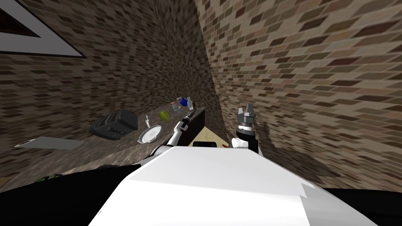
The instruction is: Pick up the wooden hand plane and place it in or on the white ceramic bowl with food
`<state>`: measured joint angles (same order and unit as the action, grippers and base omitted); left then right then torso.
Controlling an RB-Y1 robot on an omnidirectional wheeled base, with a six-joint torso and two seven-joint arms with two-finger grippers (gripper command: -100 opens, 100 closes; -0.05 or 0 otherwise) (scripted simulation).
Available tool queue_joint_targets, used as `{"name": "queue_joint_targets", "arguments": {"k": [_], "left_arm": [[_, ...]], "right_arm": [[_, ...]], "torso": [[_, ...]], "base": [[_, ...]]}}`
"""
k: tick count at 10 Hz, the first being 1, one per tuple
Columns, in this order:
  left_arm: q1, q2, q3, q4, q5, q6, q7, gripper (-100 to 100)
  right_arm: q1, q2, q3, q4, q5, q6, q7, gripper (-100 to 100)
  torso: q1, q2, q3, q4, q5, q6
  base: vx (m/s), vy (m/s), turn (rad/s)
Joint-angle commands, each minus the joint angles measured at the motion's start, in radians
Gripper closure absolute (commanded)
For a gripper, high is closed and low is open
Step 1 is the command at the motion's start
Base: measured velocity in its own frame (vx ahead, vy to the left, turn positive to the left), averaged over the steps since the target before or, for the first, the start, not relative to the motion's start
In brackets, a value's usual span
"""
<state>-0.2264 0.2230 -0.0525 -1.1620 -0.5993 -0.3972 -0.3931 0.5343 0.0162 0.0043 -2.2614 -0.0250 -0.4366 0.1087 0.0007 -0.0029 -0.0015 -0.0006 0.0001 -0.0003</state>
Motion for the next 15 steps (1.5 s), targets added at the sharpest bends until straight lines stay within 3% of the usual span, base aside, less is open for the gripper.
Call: {"name": "queue_joint_targets", "arguments": {"k": [1,9,10,11,12,13,14,15], "left_arm": [[-0.030,0.000,-0.005,0.043,-0.034,0.011,-0.025,-100],[-0.180,0.004,-0.028,0.205,-0.187,0.063,-0.133,-100],[-0.193,0.004,-0.029,0.213,-0.196,0.066,-0.140,-100],[-0.177,0.004,-0.030,0.198,-0.188,0.065,-0.132,-100],[-0.179,0.004,-0.030,0.199,-0.190,0.066,-0.134,0],[-0.179,0.004,-0.030,0.199,-0.190,0.066,-0.134,-100],[-0.179,0.004,-0.030,0.199,-0.190,0.066,-0.134,100],[-0.179,0.004,-0.030,0.199,-0.190,0.066,-0.134,100]], "right_arm": [[0.000,0.000,0.000,0.000,0.000,0.000,0.000,0],[0.000,0.000,0.000,0.000,0.000,0.000,0.000,0],[0.000,0.000,0.000,0.000,0.000,0.000,0.000,0],[0.000,0.000,0.000,0.000,0.000,0.000,0.000,0],[0.000,0.000,0.000,0.000,0.000,0.000,0.000,0],[0.000,0.000,0.000,0.000,0.000,0.000,0.000,0],[0.000,0.000,0.000,0.000,0.000,0.000,0.000,0],[0.000,0.000,0.000,0.000,0.000,0.000,0.000,0]], "torso": [[0.000,0.000,0.000,0.000,0.000,0.000],[-0.001,-0.003,-0.002,-0.001,0.000,0.000],[-0.001,-0.005,-0.003,-0.001,0.000,0.000],[-0.001,-0.008,-0.004,-0.001,0.000,0.000],[-0.001,-0.004,-0.002,-0.001,0.000,0.000],[-0.001,0.000,0.000,0.000,0.000,0.000],[-0.001,0.002,0.001,0.000,0.000,0.000],[-0.001,0.003,0.001,0.000,0.000,0.000]], "base": [[0.036,0.010,0.034],[0.069,0.006,0.033],[0.168,-0.002,-0.006],[0.081,0.002,-0.004],[0.014,0.000,0.001],[0.007,0.000,0.000],[0.000,0.000,0.000],[0.000,0.000,0.000]]}}
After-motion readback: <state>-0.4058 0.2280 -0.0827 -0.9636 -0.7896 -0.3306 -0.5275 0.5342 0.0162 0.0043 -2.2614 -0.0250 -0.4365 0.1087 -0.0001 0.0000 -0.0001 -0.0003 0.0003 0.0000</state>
